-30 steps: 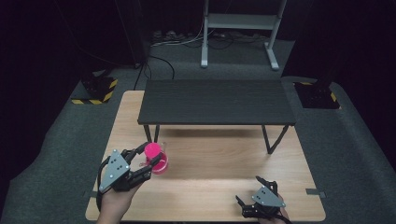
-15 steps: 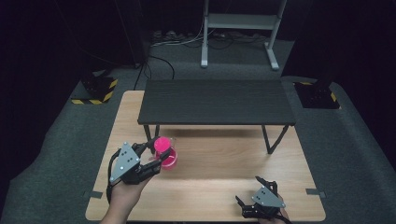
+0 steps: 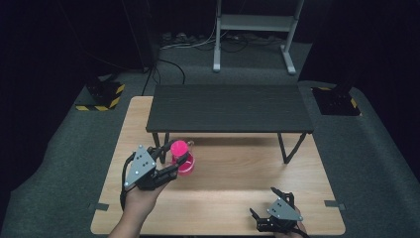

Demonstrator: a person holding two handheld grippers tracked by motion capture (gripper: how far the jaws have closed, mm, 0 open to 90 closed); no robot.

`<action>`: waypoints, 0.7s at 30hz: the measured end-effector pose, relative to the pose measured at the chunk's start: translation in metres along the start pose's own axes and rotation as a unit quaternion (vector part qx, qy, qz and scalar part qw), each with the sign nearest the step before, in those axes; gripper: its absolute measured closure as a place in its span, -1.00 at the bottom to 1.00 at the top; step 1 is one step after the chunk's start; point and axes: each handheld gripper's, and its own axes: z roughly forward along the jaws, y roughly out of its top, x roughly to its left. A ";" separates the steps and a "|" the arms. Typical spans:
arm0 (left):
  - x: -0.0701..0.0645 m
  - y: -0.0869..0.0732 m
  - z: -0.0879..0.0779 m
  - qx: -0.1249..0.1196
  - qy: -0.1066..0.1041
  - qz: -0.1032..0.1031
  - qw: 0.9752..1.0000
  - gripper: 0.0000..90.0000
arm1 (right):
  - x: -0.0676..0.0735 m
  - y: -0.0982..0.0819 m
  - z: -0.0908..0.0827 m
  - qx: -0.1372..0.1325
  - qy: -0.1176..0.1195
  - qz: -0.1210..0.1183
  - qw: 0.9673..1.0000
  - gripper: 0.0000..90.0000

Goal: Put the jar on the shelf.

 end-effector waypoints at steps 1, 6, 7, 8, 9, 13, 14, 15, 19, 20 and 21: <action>0.000 0.001 0.001 0.001 -0.001 0.002 1.000 0.07 | 0.000 0.000 0.000 0.000 0.000 0.000 1.000 -0.99; -0.001 0.003 0.004 -0.003 -0.002 0.001 1.000 0.07 | 0.000 0.000 0.000 0.000 0.001 0.000 1.000 -0.99; 0.000 0.004 0.005 -0.003 -0.001 0.004 1.000 0.07 | 0.000 0.000 0.000 -0.001 0.001 0.001 1.000 -0.99; 0.000 0.005 0.006 -0.004 -0.001 0.003 1.000 0.07 | 0.000 0.000 0.000 -0.001 0.001 0.002 1.000 -0.99; 0.000 0.005 0.007 -0.005 -0.001 0.003 1.000 0.07 | -0.001 0.000 0.000 -0.001 0.001 0.002 1.000 -0.99; 0.001 0.009 0.010 -0.011 0.000 0.002 1.000 0.07 | 0.000 0.000 0.000 -0.001 0.001 0.001 1.000 -0.99; 0.001 0.010 0.011 -0.012 0.001 0.003 1.000 0.07 | 0.000 0.000 0.000 -0.001 0.001 0.001 1.000 -0.99; 0.001 0.012 0.012 -0.013 0.001 0.004 1.000 0.07 | 0.000 0.000 0.000 -0.001 0.001 0.001 1.000 -0.99; 0.002 0.017 0.016 -0.018 0.002 0.007 1.000 0.07 | 0.000 0.000 0.000 -0.001 0.001 0.001 1.000 -0.99; 0.002 0.019 0.017 -0.019 0.002 0.008 1.000 0.07 | -0.001 0.000 0.000 -0.001 0.001 0.001 1.000 -0.99; 0.002 0.021 0.017 -0.021 0.001 0.008 1.000 0.07 | -0.001 0.000 0.000 -0.001 0.001 0.001 1.000 -0.99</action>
